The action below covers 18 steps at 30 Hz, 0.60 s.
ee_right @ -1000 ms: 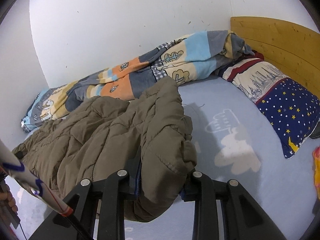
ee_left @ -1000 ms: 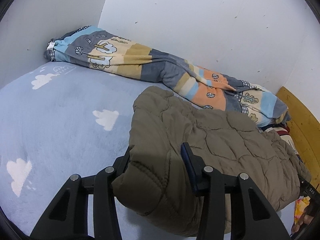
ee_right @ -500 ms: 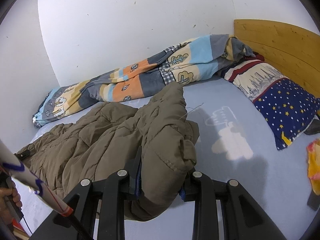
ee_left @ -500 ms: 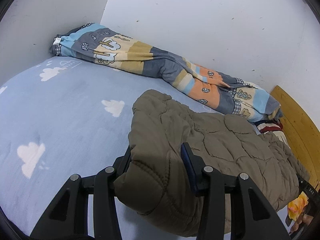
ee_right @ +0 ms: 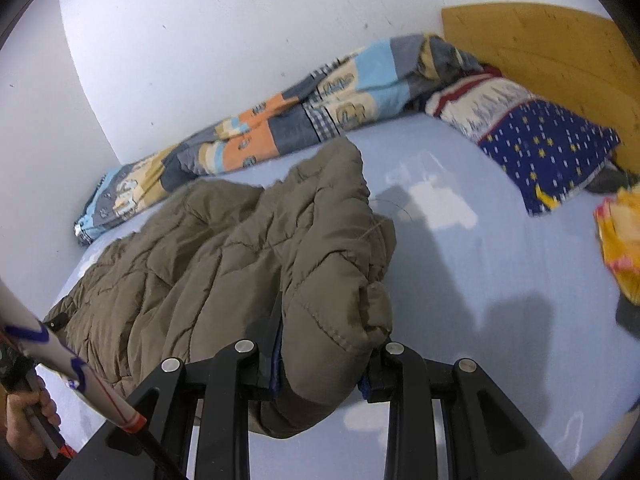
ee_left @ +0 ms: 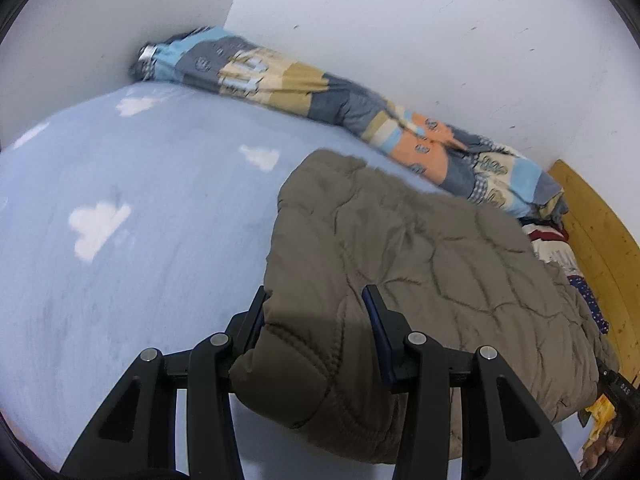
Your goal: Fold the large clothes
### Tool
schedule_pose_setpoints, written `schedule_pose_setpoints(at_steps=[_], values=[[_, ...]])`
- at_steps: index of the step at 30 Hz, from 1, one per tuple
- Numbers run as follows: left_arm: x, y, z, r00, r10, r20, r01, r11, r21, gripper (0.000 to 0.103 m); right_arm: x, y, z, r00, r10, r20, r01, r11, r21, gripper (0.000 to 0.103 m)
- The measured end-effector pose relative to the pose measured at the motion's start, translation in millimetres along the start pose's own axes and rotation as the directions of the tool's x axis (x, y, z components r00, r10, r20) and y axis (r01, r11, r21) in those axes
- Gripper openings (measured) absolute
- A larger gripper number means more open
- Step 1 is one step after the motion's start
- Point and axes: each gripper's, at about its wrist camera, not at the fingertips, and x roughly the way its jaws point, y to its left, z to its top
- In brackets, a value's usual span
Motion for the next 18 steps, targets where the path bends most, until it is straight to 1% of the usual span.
schedule_pose_setpoints(at_steps=[6,10,13,14,15,17,18], values=[[-2,7,-18,1.000,0.014,0.005,-0.014,1.000,-0.004,0.045,5,-4,-20,0.999,-0.035,-0.038,0.035,0.999,-0.002,0.030],[8,16,-27,0.999,0.031,-0.008,-0.032,0.999,-0.030,0.050,19,-13,-33,0.994,-0.064,-0.092,0.066,0.998,0.020,0.030],[14,24,-34,0.999,0.037,-0.018,-0.038,0.998,-0.057,0.057,28,-23,-42,0.989,-0.068,-0.128,0.074,0.996,0.046,0.030],[15,28,-36,0.999,0.051,-0.016,-0.051,0.997,-0.064,0.062,30,-26,-44,0.989,-0.068,-0.135,0.076,0.996,0.052,0.031],[16,30,-37,0.998,0.058,-0.013,-0.059,0.996,-0.070,0.064,32,-29,-46,0.988,-0.066,-0.143,0.075,0.995,0.063,0.032],[17,35,-41,0.999,0.053,-0.011,-0.054,0.995,-0.079,0.068,36,-33,-49,0.986,-0.059,-0.158,0.073,0.994,0.083,0.033],[18,37,-42,0.998,0.058,-0.006,-0.058,0.995,-0.081,0.073,37,-35,-51,0.985,-0.056,-0.162,0.071,0.993,0.091,0.035]])
